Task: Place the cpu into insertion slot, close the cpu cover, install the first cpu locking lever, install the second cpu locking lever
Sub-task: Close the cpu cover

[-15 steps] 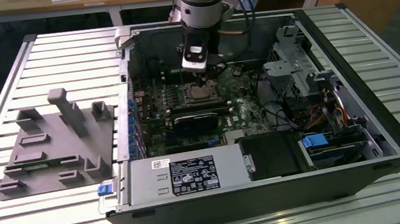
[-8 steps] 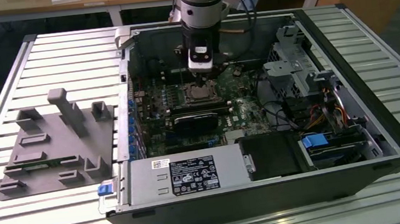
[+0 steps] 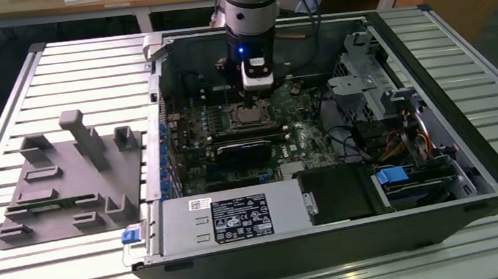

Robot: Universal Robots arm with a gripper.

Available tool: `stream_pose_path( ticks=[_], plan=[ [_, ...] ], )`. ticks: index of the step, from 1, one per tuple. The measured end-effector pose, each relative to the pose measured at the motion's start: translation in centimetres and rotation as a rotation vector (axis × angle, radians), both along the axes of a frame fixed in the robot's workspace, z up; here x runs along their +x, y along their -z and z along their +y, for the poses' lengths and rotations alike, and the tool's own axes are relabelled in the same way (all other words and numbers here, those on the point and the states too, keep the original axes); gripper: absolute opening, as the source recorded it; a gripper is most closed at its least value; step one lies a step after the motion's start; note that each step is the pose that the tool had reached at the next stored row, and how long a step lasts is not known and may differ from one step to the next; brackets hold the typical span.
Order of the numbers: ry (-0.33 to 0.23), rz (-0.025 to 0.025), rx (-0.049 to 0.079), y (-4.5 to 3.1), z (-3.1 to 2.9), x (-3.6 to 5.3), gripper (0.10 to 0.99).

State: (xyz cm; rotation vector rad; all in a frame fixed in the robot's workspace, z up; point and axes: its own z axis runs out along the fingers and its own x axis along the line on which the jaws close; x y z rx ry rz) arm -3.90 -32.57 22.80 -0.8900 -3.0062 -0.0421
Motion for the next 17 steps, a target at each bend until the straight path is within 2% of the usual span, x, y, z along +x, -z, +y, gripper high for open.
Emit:
stream_pose_path(
  ticks=[17],
  plan=[
    [-0.308, 0.0, 0.0, 0.02, 0.0, 0.0, 0.106]
  ],
)
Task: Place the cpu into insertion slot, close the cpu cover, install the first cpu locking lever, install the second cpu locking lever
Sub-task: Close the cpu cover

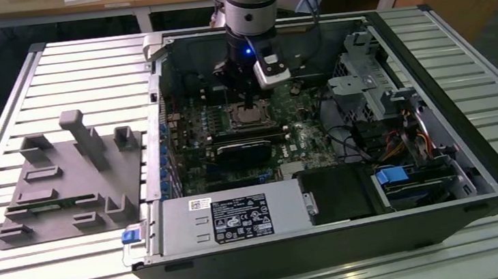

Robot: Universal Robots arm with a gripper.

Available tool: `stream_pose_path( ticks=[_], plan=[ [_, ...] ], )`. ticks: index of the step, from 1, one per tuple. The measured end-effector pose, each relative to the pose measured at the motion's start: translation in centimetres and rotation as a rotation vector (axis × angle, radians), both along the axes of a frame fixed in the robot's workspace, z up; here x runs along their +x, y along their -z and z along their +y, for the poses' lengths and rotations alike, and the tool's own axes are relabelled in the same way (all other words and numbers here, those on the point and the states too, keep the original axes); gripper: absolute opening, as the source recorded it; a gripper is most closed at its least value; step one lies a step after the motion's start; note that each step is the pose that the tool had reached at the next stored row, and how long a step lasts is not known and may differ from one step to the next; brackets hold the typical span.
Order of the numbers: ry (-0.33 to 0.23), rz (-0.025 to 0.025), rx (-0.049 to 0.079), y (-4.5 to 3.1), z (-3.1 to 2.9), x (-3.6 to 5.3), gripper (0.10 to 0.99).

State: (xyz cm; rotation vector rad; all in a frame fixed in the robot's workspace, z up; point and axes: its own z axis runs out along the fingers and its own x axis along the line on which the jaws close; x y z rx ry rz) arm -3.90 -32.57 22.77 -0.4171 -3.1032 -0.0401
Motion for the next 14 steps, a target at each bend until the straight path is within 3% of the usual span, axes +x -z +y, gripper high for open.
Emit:
stream_pose_path(
  ticks=[6, 9, 14],
  plan=[
    [-0.108, 0.0, 0.0, 0.0, 0.0, 0.0, 0.106],
    [-0.116, -0.0007, 0.001, -0.09, 0.0, -0.03, 0.106],
    [-0.119, -0.0061, 0.007, -0.64, 0.0, -0.11, 0.106]
  ],
)
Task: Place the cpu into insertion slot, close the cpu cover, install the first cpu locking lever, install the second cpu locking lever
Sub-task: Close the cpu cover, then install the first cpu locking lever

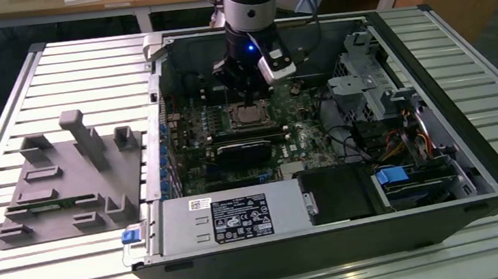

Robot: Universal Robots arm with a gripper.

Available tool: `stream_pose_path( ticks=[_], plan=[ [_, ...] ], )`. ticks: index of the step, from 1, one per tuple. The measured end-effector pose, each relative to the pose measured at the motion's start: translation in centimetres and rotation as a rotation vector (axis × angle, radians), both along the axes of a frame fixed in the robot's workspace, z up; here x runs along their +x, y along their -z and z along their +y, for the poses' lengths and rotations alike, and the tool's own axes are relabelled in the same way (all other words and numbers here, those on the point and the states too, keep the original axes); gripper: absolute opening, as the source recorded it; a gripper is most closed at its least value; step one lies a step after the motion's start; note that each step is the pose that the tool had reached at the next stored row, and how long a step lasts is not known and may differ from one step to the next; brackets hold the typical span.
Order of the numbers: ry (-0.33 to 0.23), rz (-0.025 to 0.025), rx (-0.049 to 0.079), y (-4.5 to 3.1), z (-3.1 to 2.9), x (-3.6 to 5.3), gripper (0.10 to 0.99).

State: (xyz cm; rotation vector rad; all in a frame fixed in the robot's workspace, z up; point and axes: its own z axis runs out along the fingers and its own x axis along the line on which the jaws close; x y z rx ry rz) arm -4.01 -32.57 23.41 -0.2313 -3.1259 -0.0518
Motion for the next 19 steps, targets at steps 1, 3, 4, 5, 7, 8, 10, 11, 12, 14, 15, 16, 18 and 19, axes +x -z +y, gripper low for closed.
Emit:
stream_pose_path(
  ticks=[1, 3, 4, 5, 7, 8, 10, 11, 12, 14, 15, 16, 18, 19],
  plan=[
    [-0.001, -0.003, 0.004, -0.01, 0.0, -0.04, 0.106],
    [-0.003, -0.0096, 0.014, -0.01, -0.01, -0.13, 0.106],
    [-0.004, -0.0135, 0.021, -0.01, -0.01, -0.18, 0.106],
    [-0.004, -0.0174, 0.027, -0.01, -0.03, -0.23, 0.106],
    [-0.004, -0.0233, 0.031, -0.01, -0.11, -0.37, 0.106],
    [-0.004, -0.0253, 0.031, -0.02, -0.16, -0.42, 0.106],
    [-0.004, -0.0274, 0.031, -0.02, -0.3, -0.47, 0.106],
    [-0.004, -0.0281, 0.031, -0.02, -0.36, -0.49, 0.106],
    [-0.004, -0.0287, 0.031, -0.02, -0.4, -0.51, 0.106],
    [-0.004, -0.0289, 0.031, -0.01, -0.4, -0.51, 0.106],
    [-0.004, -0.0291, 0.031, -0.02, -0.4, -0.52, 0.106],
    [-0.004, -0.0291, 0.031, -0.02, -0.4, -0.52, 0.106],
    [-0.004, -0.0292, 0.031, -0.02, -0.4, -0.52, 0.106],
    [-0.004, -0.0292, 0.031, -0.02, -0.4, -0.52, 0.106]
  ],
)
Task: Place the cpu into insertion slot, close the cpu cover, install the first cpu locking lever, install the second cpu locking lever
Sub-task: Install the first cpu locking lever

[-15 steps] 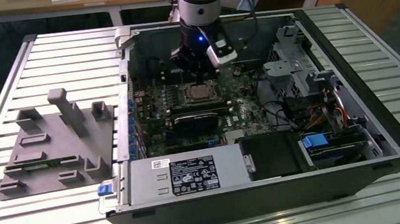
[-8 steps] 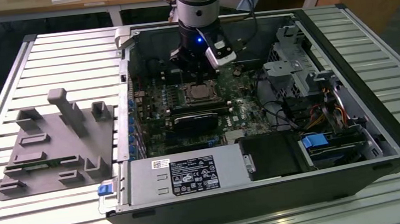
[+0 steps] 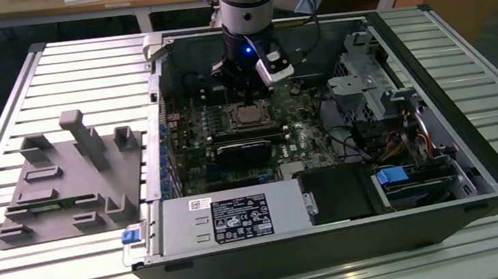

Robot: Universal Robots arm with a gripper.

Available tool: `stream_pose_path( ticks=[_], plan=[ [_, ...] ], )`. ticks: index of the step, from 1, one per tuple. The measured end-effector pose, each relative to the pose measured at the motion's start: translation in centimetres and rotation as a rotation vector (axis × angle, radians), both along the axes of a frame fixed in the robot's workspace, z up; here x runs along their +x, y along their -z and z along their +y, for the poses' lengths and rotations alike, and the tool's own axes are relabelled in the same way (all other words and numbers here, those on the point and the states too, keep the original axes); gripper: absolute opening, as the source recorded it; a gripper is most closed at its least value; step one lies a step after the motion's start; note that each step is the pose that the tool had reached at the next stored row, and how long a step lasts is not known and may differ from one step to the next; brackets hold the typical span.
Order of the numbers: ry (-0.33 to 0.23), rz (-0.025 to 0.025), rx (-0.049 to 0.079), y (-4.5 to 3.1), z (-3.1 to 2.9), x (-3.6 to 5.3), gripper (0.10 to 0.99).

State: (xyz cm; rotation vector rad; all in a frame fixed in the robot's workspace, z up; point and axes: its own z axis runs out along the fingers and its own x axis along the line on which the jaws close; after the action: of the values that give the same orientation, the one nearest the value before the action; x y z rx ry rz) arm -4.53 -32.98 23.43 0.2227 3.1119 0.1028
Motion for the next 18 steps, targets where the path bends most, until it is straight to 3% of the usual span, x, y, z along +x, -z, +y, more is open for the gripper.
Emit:
stream_pose_path(
  ticks=[7, 18],
  plan=[
    [0.0, -0.0002, 0.0, 0.0, 0.0, -0.3, 0.106],
    [0.0, -0.0015, 0.0, 0.0, 0.0, -1.56, 0.106]
  ],
)
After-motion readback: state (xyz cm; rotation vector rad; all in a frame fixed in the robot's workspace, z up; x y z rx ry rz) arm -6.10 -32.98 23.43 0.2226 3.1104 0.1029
